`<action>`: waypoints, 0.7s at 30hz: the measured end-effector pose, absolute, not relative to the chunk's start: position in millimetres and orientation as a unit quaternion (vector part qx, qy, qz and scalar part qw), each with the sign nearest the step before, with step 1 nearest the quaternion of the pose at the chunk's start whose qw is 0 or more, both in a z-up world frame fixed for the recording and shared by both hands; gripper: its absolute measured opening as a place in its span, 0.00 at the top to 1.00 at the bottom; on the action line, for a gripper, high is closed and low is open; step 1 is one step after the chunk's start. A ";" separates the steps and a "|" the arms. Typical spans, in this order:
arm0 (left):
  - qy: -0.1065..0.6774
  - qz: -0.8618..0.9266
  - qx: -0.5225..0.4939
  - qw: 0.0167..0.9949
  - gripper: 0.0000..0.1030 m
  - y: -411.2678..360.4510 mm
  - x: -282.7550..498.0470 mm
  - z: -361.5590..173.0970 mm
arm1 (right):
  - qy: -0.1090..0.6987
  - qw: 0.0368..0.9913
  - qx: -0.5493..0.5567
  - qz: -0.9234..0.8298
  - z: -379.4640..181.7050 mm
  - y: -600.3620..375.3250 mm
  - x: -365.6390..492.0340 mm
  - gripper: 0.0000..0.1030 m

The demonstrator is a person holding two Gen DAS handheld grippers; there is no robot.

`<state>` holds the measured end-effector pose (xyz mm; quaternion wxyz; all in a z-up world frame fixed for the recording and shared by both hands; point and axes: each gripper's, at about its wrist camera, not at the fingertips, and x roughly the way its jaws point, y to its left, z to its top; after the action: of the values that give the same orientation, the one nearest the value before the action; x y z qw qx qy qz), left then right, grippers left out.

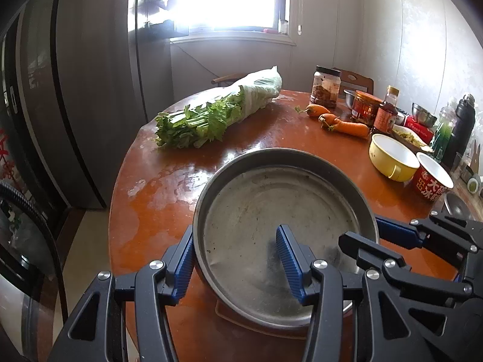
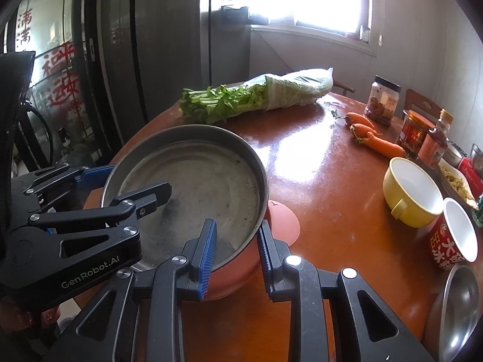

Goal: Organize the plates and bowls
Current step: 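Carry the steel tray over the orange plate and lower it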

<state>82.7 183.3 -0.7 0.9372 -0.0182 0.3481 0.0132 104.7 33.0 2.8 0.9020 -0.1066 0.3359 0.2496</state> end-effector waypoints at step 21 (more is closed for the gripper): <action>0.349 0.030 0.000 0.937 0.50 178.3 85.2 -3.9 | 0.338 0.901 -0.116 0.246 -0.1 36.6 103.9 0.72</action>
<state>85.2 178.4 -3.9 0.9366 0.0004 0.3492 0.0300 103.9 36.6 -0.1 0.9010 -0.1163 0.3380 0.2458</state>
